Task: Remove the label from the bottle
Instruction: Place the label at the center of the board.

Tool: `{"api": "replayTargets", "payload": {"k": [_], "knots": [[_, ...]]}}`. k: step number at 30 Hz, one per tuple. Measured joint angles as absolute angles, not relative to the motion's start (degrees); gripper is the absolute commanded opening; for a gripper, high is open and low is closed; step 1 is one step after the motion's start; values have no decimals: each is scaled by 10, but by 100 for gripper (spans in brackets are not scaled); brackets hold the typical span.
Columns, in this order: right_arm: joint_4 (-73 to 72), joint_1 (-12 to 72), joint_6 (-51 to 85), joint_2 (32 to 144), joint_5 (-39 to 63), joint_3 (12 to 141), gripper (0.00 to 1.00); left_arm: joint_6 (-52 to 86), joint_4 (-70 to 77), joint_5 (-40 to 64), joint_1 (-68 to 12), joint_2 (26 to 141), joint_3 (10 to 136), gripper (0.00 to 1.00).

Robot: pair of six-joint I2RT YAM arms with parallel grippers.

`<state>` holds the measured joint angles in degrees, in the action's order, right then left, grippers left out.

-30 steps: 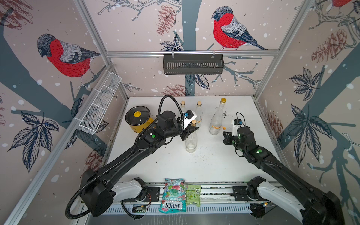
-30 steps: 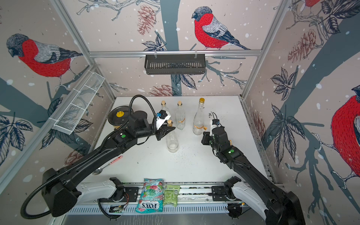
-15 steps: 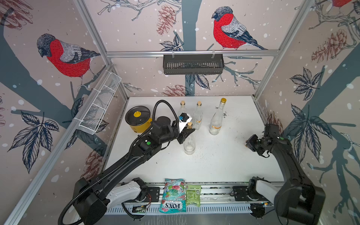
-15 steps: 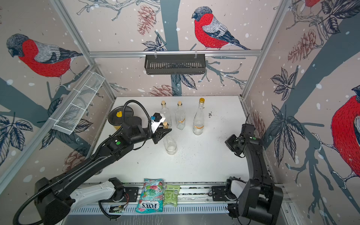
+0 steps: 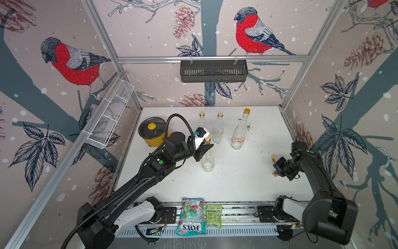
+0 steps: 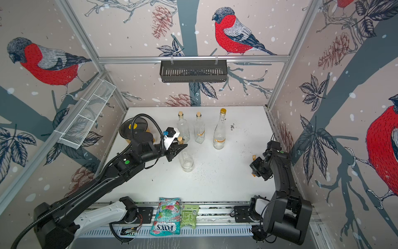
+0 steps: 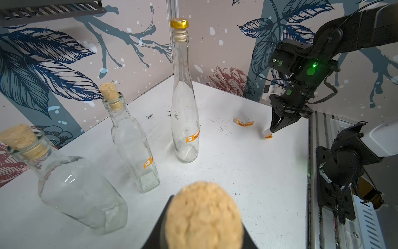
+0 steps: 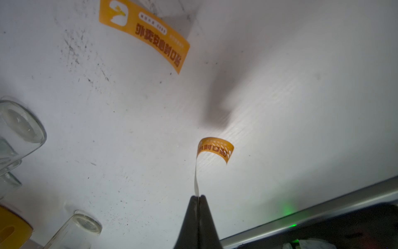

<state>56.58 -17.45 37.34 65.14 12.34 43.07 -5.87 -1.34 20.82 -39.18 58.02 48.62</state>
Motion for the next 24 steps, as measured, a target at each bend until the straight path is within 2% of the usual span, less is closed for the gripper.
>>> {"api": "replayTargets", "payload": {"k": [4,10,24], "knots": [[570,-177,380,651,72,438,0,-58,-11,208,-391,574,481,0],[541,-179,387,692,58,431,0,-58,-7,208,-391,565,475,0],[425,-154,373,774,97,432,0,-42,11,216,-371,570,468,0]]}}
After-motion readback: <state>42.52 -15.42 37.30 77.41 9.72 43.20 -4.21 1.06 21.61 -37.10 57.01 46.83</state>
